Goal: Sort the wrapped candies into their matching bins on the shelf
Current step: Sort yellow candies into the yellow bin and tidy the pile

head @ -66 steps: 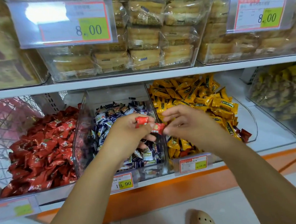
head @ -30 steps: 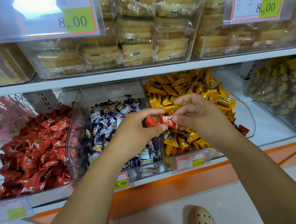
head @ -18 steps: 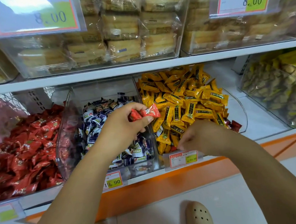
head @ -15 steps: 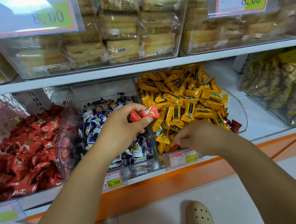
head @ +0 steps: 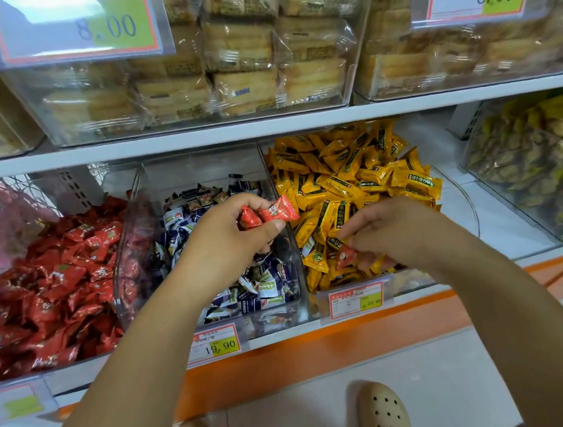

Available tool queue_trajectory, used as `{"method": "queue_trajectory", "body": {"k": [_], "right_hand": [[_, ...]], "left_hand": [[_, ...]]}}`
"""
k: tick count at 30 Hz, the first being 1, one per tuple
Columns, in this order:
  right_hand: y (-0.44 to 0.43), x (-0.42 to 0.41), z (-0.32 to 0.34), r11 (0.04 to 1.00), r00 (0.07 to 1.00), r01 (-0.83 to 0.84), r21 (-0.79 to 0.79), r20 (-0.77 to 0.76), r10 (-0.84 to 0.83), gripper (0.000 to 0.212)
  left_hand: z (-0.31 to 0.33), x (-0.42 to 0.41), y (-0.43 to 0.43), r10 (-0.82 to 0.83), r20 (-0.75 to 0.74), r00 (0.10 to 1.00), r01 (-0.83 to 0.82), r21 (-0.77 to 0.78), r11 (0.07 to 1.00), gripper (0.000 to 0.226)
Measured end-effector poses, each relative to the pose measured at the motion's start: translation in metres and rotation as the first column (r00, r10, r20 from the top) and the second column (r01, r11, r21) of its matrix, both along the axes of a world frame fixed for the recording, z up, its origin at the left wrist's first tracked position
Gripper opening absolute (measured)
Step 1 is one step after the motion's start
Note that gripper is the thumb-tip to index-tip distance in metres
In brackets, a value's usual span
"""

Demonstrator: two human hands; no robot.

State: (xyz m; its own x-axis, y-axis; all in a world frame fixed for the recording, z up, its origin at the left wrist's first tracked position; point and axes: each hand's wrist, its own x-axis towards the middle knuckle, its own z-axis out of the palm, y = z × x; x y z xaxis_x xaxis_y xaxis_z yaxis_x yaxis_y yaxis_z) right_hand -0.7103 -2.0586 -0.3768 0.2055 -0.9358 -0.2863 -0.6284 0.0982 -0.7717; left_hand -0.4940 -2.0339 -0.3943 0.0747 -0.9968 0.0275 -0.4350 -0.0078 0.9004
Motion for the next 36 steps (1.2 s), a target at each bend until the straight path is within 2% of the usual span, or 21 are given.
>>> {"method": "queue_trajectory", "body": {"k": [3, 6, 9, 12, 14, 16, 17, 19, 23, 25, 31, 36], "right_hand": [[0.002, 0.003, 0.004, 0.996, 0.967, 0.050, -0.068, 0.254, -0.031, 0.014], [0.003, 0.017, 0.002, 0.987, 0.907, 0.062, -0.147, 0.421, 0.006, 0.015], [0.006, 0.032, -0.004, 0.985, 0.878, 0.032, -0.167, 0.476, 0.053, 0.019], [0.005, 0.038, -0.006, 0.990, 0.865, 0.020, -0.142, 0.499, 0.054, 0.016], [0.000, 0.034, -0.008, 0.981, 0.920, 0.017, -0.191, 0.388, 0.060, 0.016], [-0.006, 0.027, -0.012, 0.946, 0.993, -0.069, -0.316, 0.069, 0.095, 0.015], [-0.006, 0.027, -0.015, 0.931, 0.989, -0.143, -0.335, -0.085, 0.122, 0.013], [-0.005, 0.032, -0.022, 0.919, 0.944, -0.263, -0.293, -0.277, 0.182, 0.015], [-0.008, 0.049, -0.037, 0.875, 0.808, -0.409, -0.260, -0.550, 0.214, 0.036], [-0.009, 0.054, -0.042, 0.867, 0.759, -0.424, -0.261, -0.625, 0.182, 0.040], [-0.002, 0.065, -0.047, 0.837, 0.682, -0.420, -0.352, -0.731, 0.035, 0.029], [-0.001, 0.066, -0.047, 0.827, 0.658, -0.429, -0.364, -0.753, 0.009, 0.042]], "left_hand": [[0.002, -0.002, 0.003, -0.011, -0.030, 0.999, 0.012, 0.035, 0.999, 0.011], [0.003, -0.008, 0.006, -0.067, -0.115, 0.991, 0.077, 0.083, 0.994, 0.014], [0.003, -0.014, 0.009, -0.125, -0.153, 0.980, 0.141, 0.097, 0.985, 0.014], [0.002, -0.011, 0.008, -0.101, -0.158, 0.982, 0.116, 0.090, 0.989, 0.012], [0.001, -0.006, 0.006, -0.066, -0.153, 0.986, 0.080, 0.090, 0.993, 0.011], [0.000, -0.001, 0.005, -0.026, -0.159, 0.987, 0.039, 0.080, 0.996, 0.010], [0.000, 0.001, 0.004, -0.004, -0.165, 0.986, 0.016, 0.075, 0.997, 0.010], [0.001, 0.006, 0.004, 0.034, -0.174, 0.984, -0.023, 0.066, 0.998, 0.010], [0.000, 0.016, 0.003, 0.063, -0.183, 0.981, -0.052, 0.065, 0.997, 0.011], [-0.003, 0.018, 0.003, 0.065, -0.180, 0.982, -0.054, 0.063, 0.997, 0.012], [-0.005, 0.022, 0.003, 0.077, -0.169, 0.983, -0.068, 0.062, 0.996, 0.014], [-0.005, 0.025, 0.006, 0.085, -0.161, 0.983, -0.077, 0.052, 0.996, 0.013]]}}
